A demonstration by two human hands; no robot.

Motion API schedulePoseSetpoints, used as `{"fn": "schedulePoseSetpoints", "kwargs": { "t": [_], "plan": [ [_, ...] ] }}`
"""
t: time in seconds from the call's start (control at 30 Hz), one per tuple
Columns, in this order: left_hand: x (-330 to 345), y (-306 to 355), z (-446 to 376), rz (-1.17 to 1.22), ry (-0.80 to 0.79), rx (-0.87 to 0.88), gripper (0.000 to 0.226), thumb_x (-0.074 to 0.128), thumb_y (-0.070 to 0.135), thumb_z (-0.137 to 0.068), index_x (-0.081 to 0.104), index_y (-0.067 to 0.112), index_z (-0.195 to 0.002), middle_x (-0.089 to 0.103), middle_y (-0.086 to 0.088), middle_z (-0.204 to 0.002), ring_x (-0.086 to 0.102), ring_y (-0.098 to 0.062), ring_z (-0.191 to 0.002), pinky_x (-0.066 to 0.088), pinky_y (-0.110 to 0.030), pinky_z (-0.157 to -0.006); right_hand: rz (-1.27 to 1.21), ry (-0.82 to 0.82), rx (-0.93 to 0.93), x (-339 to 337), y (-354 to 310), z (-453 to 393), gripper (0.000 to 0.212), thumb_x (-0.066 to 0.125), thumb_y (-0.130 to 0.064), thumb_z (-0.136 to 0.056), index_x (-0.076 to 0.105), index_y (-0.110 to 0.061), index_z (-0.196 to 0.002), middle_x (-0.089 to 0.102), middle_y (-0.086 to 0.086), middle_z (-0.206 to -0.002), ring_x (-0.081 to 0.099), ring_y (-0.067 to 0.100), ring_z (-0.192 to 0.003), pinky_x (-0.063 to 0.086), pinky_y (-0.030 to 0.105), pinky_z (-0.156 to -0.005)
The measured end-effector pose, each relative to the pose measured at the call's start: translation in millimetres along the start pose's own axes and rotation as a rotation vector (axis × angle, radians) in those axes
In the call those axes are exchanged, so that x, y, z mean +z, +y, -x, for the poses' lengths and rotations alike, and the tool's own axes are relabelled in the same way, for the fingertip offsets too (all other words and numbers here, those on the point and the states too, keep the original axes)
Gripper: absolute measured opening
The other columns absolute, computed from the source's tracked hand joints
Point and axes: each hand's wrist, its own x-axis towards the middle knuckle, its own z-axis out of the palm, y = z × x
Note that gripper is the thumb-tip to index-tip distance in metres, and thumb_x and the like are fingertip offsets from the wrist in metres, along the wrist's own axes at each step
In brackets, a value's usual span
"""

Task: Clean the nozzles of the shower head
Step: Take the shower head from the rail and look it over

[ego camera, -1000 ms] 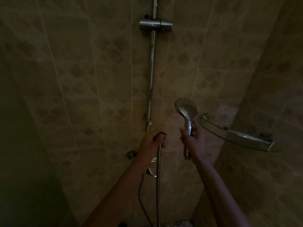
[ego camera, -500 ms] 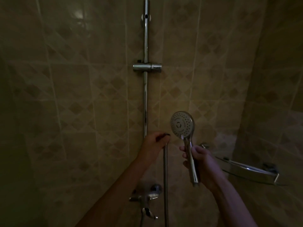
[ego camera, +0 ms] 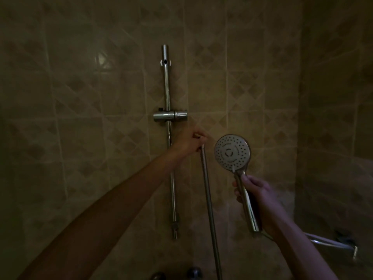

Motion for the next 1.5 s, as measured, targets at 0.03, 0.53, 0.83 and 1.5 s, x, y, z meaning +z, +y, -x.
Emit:
{"fn": "schedulePoseSetpoints", "kwargs": {
  "t": [0.03, 0.53, 0.83, 1.5],
  "plan": [
    [-4, 7, -10, -0.053, 0.003, 0.019, 0.019, 0.059, 0.000, -0.092, 0.064, -0.007, -0.109, 0.058, -0.005, -0.077, 0.056, -0.010, -0.065, 0.051, -0.016, -0.054, 0.020, 0.008, -0.006, -2, -2, -2, 0.030, 0.054, -0.025, -0.093, 0.066, 0.000, -0.104, 0.067, 0.014, -0.090, 0.058, 0.022, -0.079, 0.045, 0.033, -0.073],
    [-73, 57, -116, -0.699, 0.178, 0.313, 0.023, 0.072, 0.012, -0.083, 0.072, -0.004, -0.100, 0.069, -0.021, -0.107, 0.064, -0.030, -0.102, 0.043, -0.025, -0.082, -0.029, 0.050, -0.013, -43, -22, -18, 0.026, 0.049, -0.021, -0.095, 0.067, -0.006, -0.107, 0.070, 0.012, -0.092, 0.058, 0.023, -0.079, 0.045, 0.036, -0.073],
    [-81, 44, -119, -0.834, 0.141, 0.322, 0.020, 0.071, 0.008, -0.081, 0.074, -0.004, -0.096, 0.072, -0.020, -0.101, 0.065, -0.029, -0.098, 0.038, -0.022, -0.078, -0.062, 0.062, 0.017, -54, -23, -24, 0.027, 0.048, -0.022, -0.095, 0.066, -0.009, -0.110, 0.070, 0.014, -0.097, 0.060, 0.025, -0.084, 0.048, 0.036, -0.077],
    [-84, 10, -98, -0.961, 0.095, 0.244, 0.038, 0.054, 0.046, -0.094, 0.076, 0.016, -0.089, 0.072, -0.009, -0.092, 0.066, -0.025, -0.091, 0.038, -0.028, -0.068, -0.029, 0.086, -0.005, -15, -16, -20, 0.025, 0.052, -0.023, -0.093, 0.069, -0.008, -0.105, 0.071, 0.013, -0.091, 0.061, 0.022, -0.079, 0.046, 0.035, -0.073]
  ]
}}
